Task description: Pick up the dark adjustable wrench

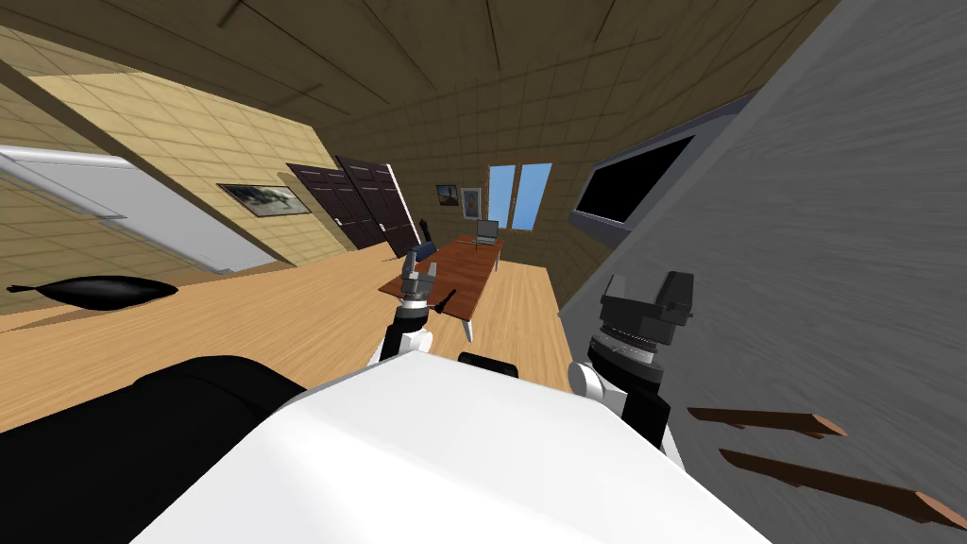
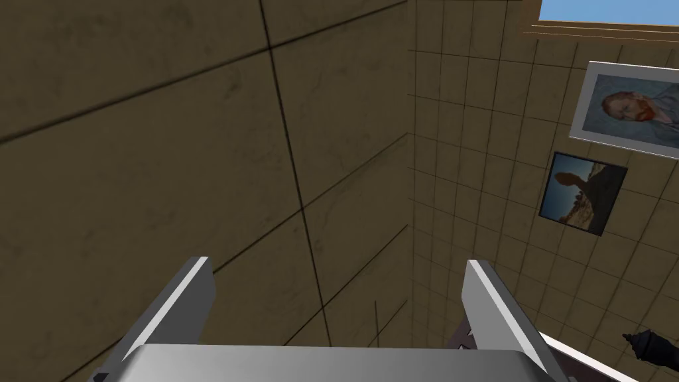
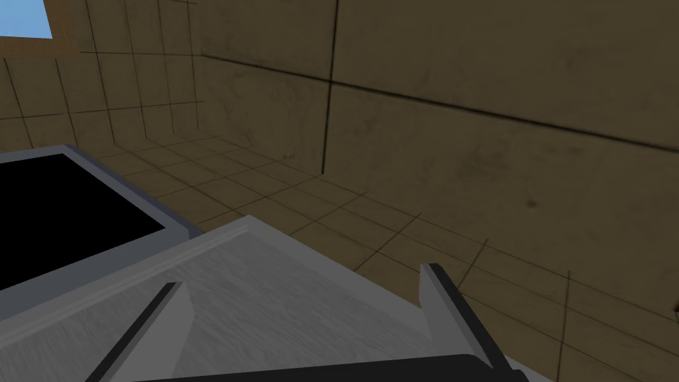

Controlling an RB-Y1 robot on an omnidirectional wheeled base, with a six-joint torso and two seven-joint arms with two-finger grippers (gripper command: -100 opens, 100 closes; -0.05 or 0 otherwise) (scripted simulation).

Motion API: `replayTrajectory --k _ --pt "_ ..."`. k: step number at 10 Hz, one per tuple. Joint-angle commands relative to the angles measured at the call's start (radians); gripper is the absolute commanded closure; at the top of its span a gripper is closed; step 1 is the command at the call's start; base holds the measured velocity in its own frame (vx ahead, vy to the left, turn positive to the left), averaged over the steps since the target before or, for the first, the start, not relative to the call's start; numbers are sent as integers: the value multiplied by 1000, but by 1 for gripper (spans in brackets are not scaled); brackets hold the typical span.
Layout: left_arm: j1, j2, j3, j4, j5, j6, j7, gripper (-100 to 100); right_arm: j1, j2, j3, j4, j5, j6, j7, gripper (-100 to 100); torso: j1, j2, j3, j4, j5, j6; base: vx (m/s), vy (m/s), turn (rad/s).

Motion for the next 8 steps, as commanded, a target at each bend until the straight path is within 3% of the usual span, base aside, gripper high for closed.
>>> replayTrajectory --k 1,5,8 --pt "-5 25 24 16 0 28 7 -100 0 0 0 0 0 0 0 0 0 0 0 0 0 0 1 -35 36" --pt "-21 73 105 75 5 125 33 -100 0 0 0 0 0 0 0 0 -6 0 0 0 -1 0 7 -84 44" --pt "-27 85 131 97 8 166 43 -100 0 0 0 0 0 0 0 0 -4 -1 -1 0 -1 0 14 -63 20"
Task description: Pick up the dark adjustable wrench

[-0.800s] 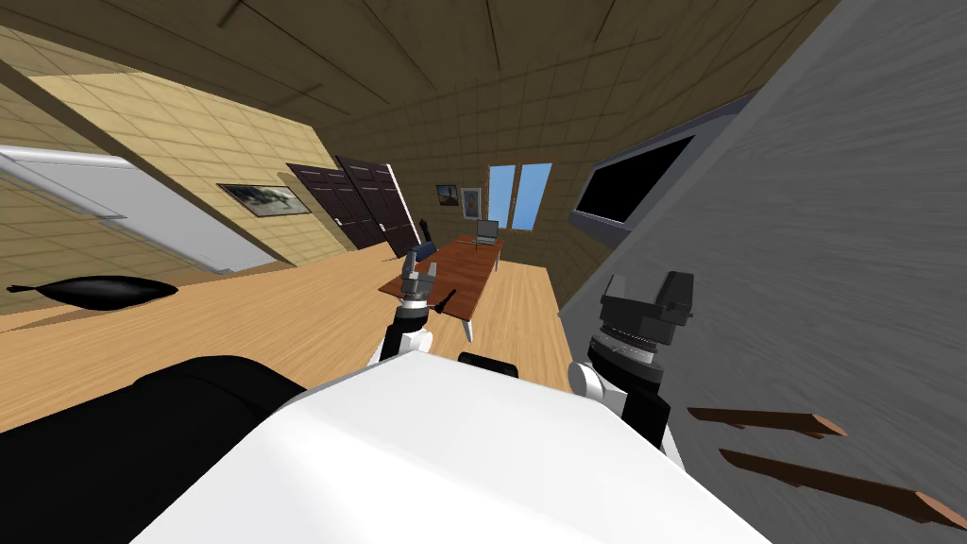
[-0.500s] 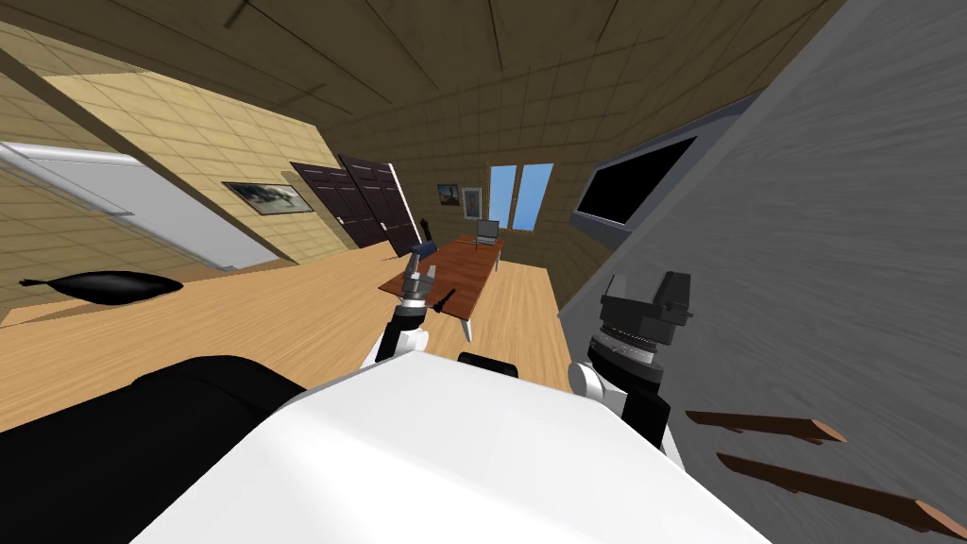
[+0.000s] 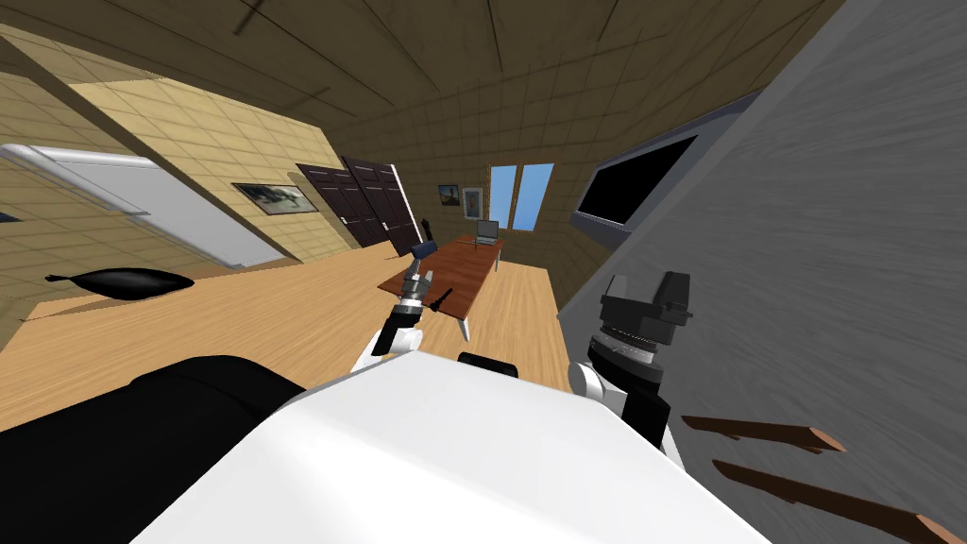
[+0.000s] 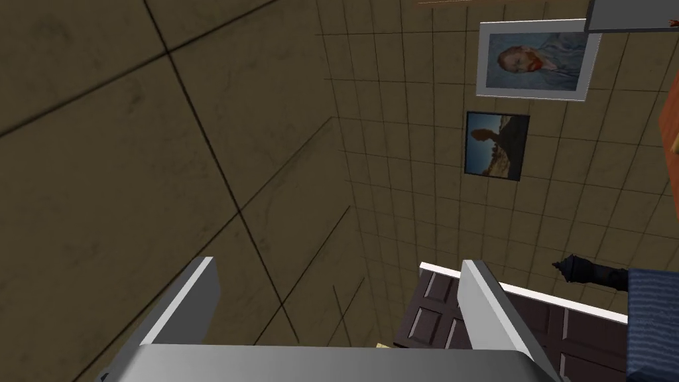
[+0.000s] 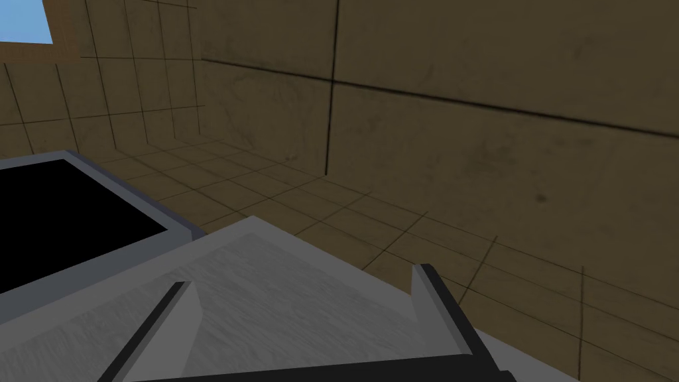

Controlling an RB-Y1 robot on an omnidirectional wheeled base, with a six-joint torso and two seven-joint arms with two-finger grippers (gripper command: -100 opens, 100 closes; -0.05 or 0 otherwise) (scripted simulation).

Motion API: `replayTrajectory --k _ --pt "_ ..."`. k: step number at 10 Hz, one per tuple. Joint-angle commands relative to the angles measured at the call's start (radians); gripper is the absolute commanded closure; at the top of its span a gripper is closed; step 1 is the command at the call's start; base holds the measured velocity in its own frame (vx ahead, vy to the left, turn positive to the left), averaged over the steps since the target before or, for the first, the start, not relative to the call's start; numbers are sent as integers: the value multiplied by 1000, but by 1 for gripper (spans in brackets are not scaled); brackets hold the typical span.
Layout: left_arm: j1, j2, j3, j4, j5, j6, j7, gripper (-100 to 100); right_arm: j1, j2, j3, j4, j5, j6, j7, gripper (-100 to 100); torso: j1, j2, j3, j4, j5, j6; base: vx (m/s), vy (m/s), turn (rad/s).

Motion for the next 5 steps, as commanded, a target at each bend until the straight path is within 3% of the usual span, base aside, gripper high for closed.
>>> replayTrajectory --k 1,2,3,4,5 --pt "-7 11 29 24 2 50 9 -100 0 0 0 0 0 0 0 0 0 0 0 0 0 0 9 -63 28" --pt "-14 23 59 50 6 86 20 -100 0 0 0 0 0 0 0 0 0 0 0 0 0 0 10 -96 55" --pt "-14 23 59 50 6 95 20 -100 0 0 0 0 0 0 0 0 -2 0 0 0 0 0 20 -87 30" --pt "-21 35 90 77 11 131 32 -100 0 0 0 0 0 0 0 0 -2 0 0 0 0 0 30 -87 32" --pt "-21 35 90 77 11 142 32 -100 0 0 0 0 0 0 0 0 -2 -1 0 0 0 0 18 -68 18"
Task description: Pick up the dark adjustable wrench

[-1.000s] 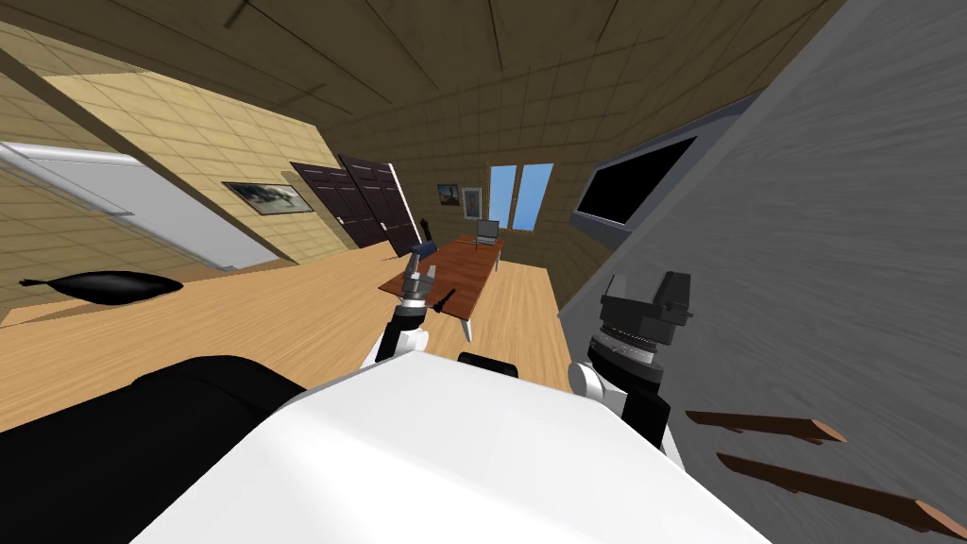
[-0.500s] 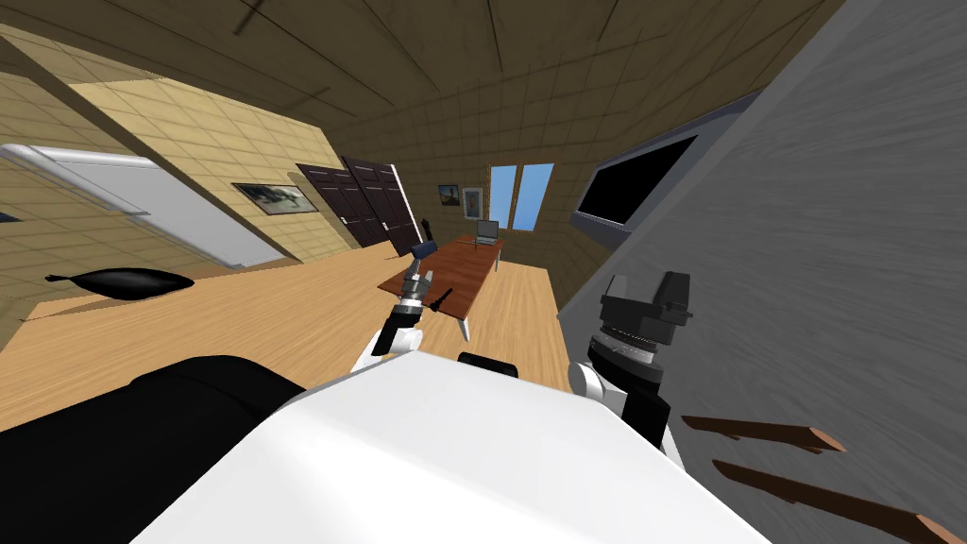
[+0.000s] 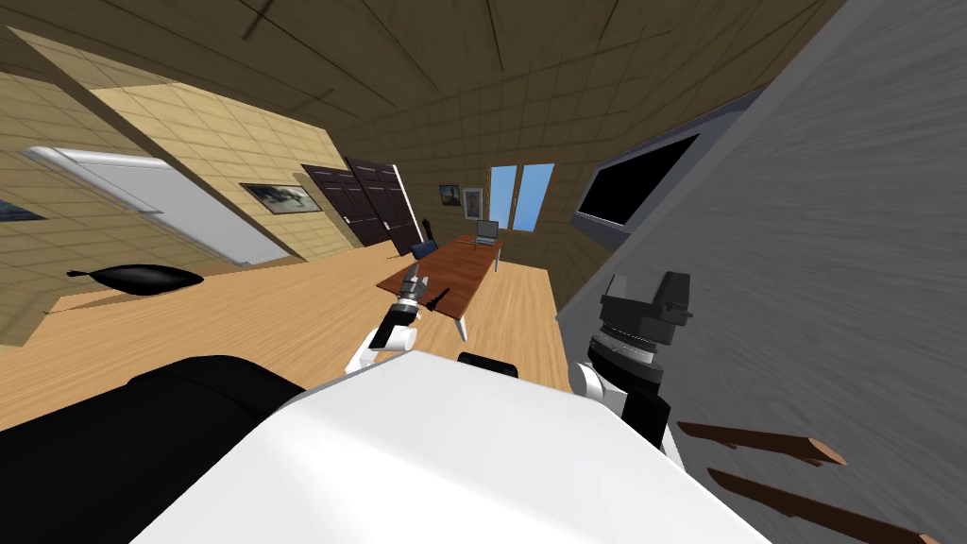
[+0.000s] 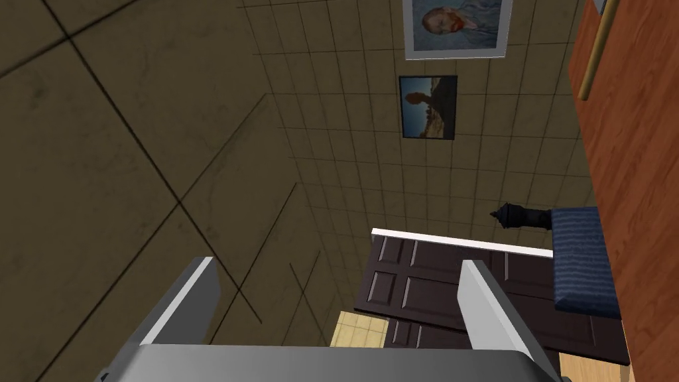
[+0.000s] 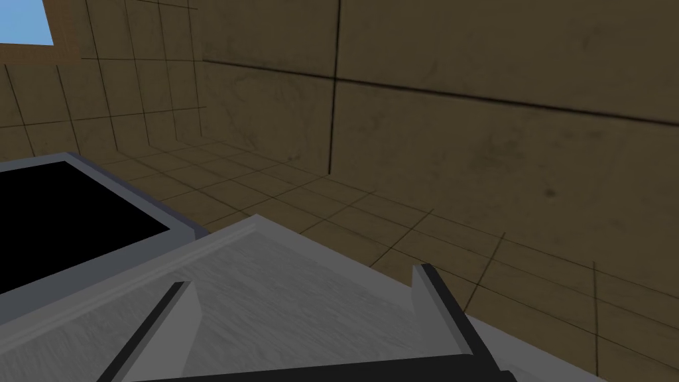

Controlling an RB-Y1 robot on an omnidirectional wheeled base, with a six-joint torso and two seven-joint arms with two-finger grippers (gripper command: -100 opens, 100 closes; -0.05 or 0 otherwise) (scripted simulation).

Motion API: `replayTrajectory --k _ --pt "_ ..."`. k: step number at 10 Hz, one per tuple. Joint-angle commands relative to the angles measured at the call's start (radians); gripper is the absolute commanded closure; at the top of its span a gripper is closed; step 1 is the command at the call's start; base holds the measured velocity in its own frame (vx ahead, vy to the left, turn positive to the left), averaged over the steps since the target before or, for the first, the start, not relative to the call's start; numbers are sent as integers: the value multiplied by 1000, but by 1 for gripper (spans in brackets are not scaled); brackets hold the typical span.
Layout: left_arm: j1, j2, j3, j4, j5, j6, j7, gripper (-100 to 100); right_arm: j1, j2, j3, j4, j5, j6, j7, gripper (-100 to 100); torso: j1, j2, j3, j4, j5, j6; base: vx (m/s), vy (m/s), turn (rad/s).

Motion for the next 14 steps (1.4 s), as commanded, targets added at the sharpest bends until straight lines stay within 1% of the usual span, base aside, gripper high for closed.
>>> replayTrajectory --k 1,2,3,4,5,6,7,8,9,10,11,12,13,14 --pt "-8 17 38 32 8 50 16 -100 0 0 0 0 0 0 0 0 0 0 0 0 0 0 27 -75 28" --pt "-8 17 38 32 8 63 16 -100 0 0 0 0 0 0 0 0 0 0 0 0 0 0 25 -62 22" --pt "-16 30 71 64 14 101 28 -100 0 0 0 0 0 0 0 0 1 0 0 0 0 0 24 -70 39" --pt "-16 30 71 64 14 116 28 -100 0 0 0 0 0 0 0 0 0 0 0 0 0 0 28 -58 19" --pt "-25 43 103 98 21 153 42 -100 0 0 0 0 0 0 0 0 1 0 0 0 0 0 45 -68 23" --pt "-25 43 103 98 21 172 42 -100 0 0 0 0 0 0 0 0 1 -1 -1 0 0 0 36 -64 21" --pt "-34 57 136 134 29 201 56 -100 0 0 0 0 0 0 0 0 1 -1 -1 0 0 0 48 -75 30" --pt "-34 57 136 134 29 225 56 -100 0 0 0 0 0 0 0 0 0 -2 -1 0 0 0 44 -65 22" --pt "-34 57 136 134 29 230 56 -100 0 0 0 0 0 0 0 0 1 -2 -1 0 0 0 17 -26 1" --pt "-44 71 168 172 38 271 70 -100 0 0 0 0 0 0 0 0 2 0 0 0 0 0 37 -44 20" --pt "-44 71 168 172 38 290 70 -100 0 0 0 0 0 0 0 0 2 -1 0 0 1 0 42 -49 22" --pt "-54 86 199 211 48 324 84 -100 0 0 0 0 0 0 0 0 2 -1 -1 0 0 0 52 -68 24" --pt "-54 86 199 211 48 351 84 -100 0 0 0 0 0 0 0 0 1 -2 -1 0 0 0 50 -62 16" --pt "-64 101 230 251 59 381 98 -100 0 0 0 0 0 0 0 0 1 -2 -1 0 0 0 50 -59 15"
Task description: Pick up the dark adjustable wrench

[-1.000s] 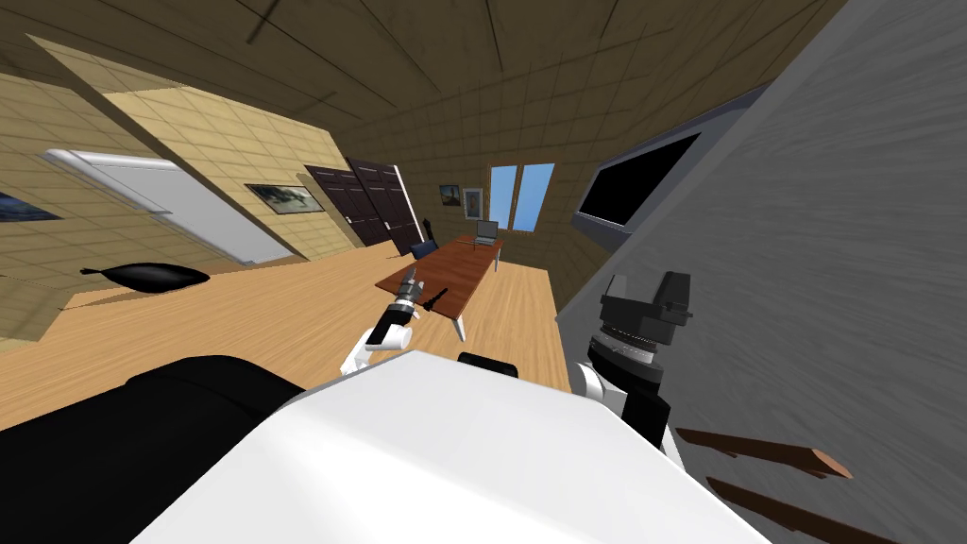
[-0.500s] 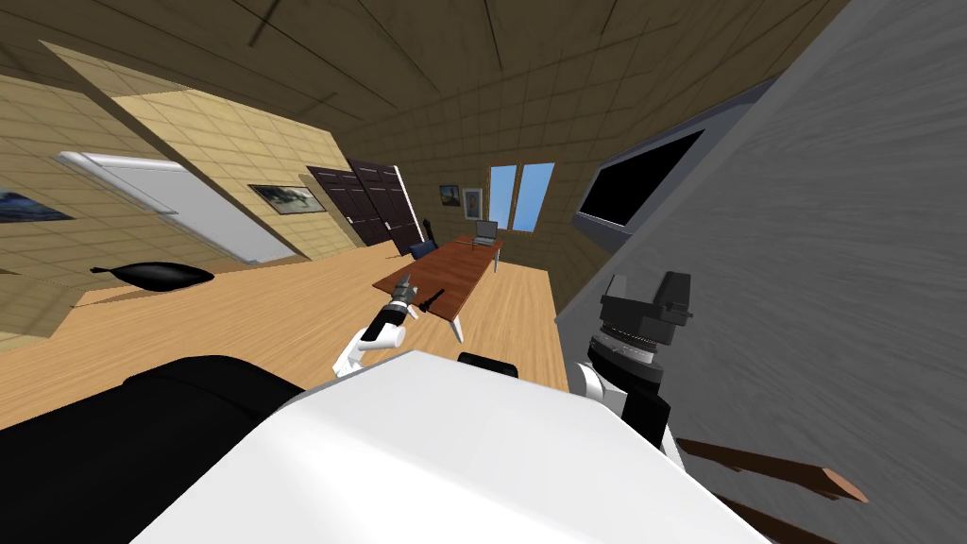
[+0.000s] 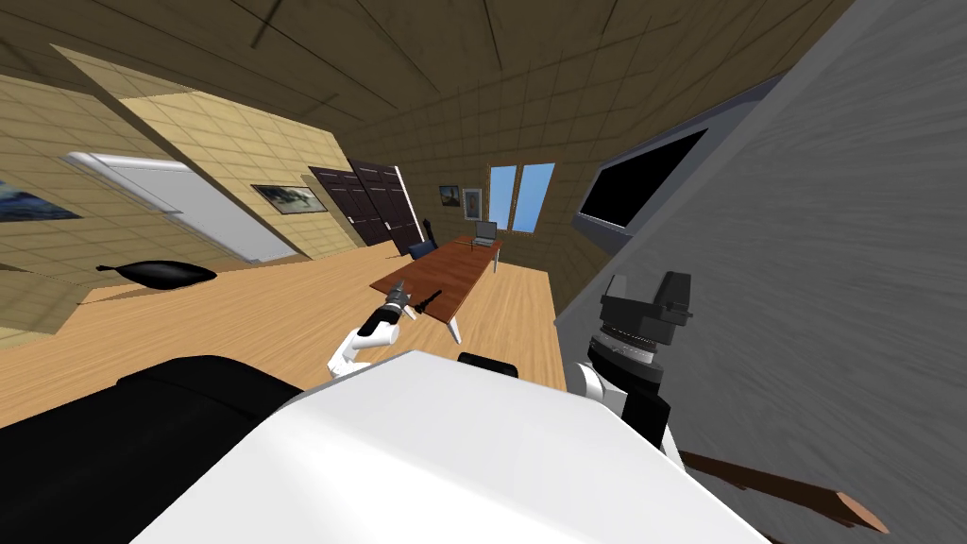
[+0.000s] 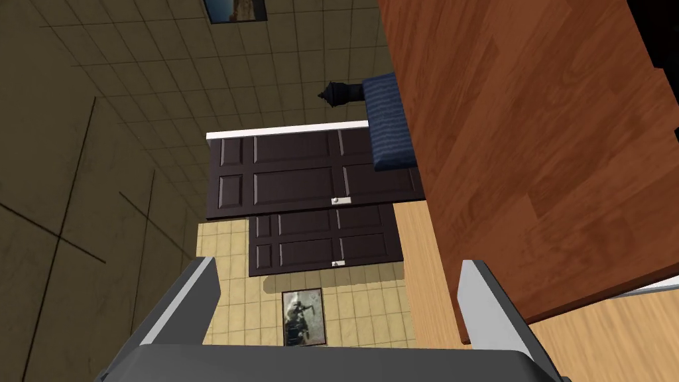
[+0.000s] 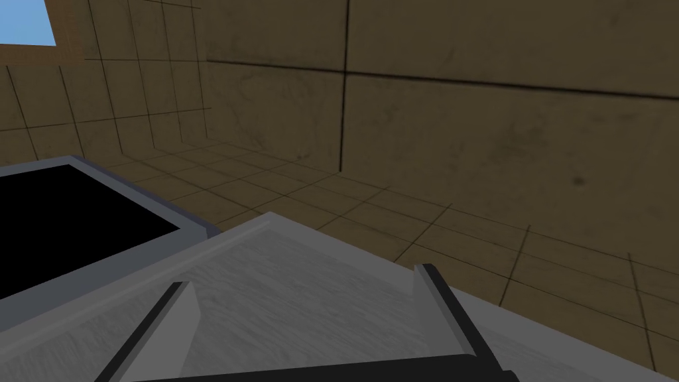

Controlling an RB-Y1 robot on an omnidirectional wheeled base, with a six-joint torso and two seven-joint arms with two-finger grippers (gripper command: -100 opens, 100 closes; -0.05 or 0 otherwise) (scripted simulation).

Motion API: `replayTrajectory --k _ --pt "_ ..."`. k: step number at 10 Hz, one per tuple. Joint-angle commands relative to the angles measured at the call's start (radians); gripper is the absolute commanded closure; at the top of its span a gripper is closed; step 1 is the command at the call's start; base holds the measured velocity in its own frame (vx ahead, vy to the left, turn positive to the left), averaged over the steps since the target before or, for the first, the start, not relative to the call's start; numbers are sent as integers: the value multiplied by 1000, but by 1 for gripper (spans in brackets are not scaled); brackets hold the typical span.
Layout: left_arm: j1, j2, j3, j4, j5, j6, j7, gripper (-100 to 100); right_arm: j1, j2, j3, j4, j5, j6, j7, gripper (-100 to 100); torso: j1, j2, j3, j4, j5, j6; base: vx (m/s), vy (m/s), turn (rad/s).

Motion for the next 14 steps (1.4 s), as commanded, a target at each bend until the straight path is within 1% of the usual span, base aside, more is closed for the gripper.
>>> replayTrajectory --k 1,2,3,4,5,6,7,8,9,10,12,13,14 --pt "9 3 14 5 6 50 8 -100 0 0 0 0 0 0 0 0 0 0 0 0 0 0 48 -49 14" --pt "9 3 14 5 6 56 8 -100 0 0 0 0 0 0 0 0 0 0 0 0 0 0 26 -27 3" --pt "-1 18 44 47 18 91 23 -100 0 0 0 0 0 0 0 0 2 1 1 0 0 0 42 -46 12" --pt "-1 18 44 47 18 120 23 -100 0 0 0 0 0 0 0 0 1 1 1 0 0 0 56 -52 13" --pt "-12 34 72 80 30 154 38 -100 0 0 0 0 0 0 0 0 1 0 0 0 0 0 78 -60 18" --pt "-12 34 72 89 30 181 38 -100 0 0 0 0 0 0 0 0 0 -1 -1 0 0 0 68 -46 7" --pt "-12 34 72 89 30 184 38 -100 0 0 0 0 0 0 0 0 1 -1 -1 0 0 0 29 -14 1" --pt "-23 49 99 132 44 224 52 -100 0 0 0 0 0 0 0 0 2 1 0 0 0 0 58 -41 1" --pt "-23 49 99 132 44 250 52 -100 0 0 0 0 0 0 0 0 1 0 0 0 0 0 67 -37 16" --pt "-33 65 123 168 58 282 67 -100 0 0 0 0 0 0 0 0 2 0 0 0 0 0 89 -38 5" --pt "-33 65 123 175 58 315 67 -100 0 0 0 0 0 0 0 0 2 -1 -1 0 0 0 50 -26 1" --pt "-44 81 146 219 73 351 81 -100 0 0 0 0 0 0 0 0 2 1 0 0 0 0 55 -33 -1" --pt "-44 81 146 219 73 373 81 -100 0 0 0 0 0 0 0 0 2 0 0 0 0 0 69 -28 8"
